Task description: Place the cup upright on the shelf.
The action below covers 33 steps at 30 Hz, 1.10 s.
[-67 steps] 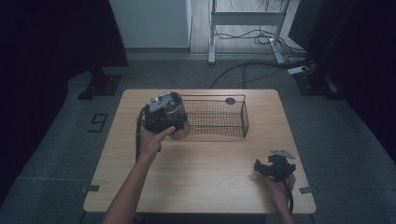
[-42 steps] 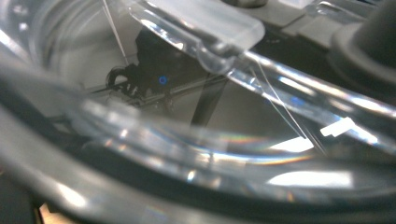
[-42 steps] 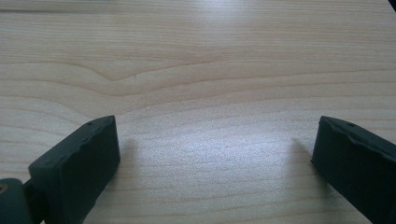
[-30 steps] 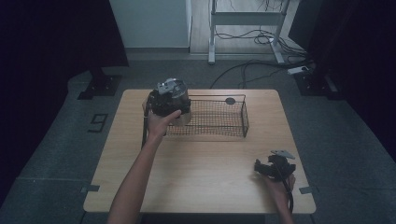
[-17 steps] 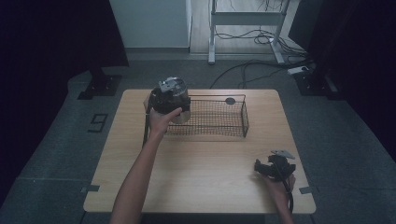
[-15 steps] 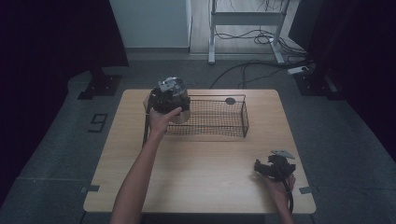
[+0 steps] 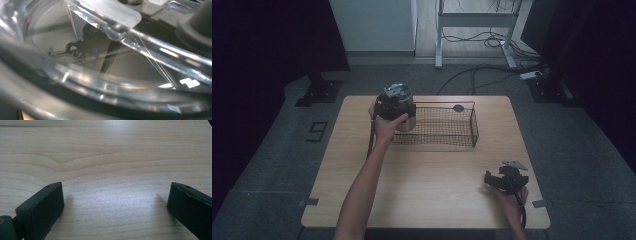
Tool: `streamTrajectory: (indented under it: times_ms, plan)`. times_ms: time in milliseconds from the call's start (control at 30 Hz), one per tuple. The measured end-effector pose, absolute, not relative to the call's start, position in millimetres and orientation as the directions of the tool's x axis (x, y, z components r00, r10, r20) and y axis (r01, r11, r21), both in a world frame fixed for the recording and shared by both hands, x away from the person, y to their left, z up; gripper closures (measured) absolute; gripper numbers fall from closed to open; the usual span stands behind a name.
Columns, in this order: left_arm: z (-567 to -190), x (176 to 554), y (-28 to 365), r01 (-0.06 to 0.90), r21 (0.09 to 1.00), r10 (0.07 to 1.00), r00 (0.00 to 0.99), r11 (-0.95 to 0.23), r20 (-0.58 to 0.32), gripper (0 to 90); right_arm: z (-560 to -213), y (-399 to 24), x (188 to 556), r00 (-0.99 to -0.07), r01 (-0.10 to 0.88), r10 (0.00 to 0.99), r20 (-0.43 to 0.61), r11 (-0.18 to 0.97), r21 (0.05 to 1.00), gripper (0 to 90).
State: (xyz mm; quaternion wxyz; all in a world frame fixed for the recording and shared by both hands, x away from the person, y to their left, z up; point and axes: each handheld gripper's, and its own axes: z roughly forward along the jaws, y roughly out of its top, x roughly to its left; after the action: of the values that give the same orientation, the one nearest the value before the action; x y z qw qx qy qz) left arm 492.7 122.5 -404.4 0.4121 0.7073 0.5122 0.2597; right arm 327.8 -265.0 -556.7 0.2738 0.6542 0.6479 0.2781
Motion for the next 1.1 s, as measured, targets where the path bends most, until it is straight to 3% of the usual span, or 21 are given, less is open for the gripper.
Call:
streamTrajectory:
  times_ms: [1100]
  plan:
    - [-451,509,114,0.582,0.801,0.953,0.3,-0.143,-0.048,3.8,-557,-265,327,0.01,0.694,1.0,0.006,-0.011,0.72,1.5]
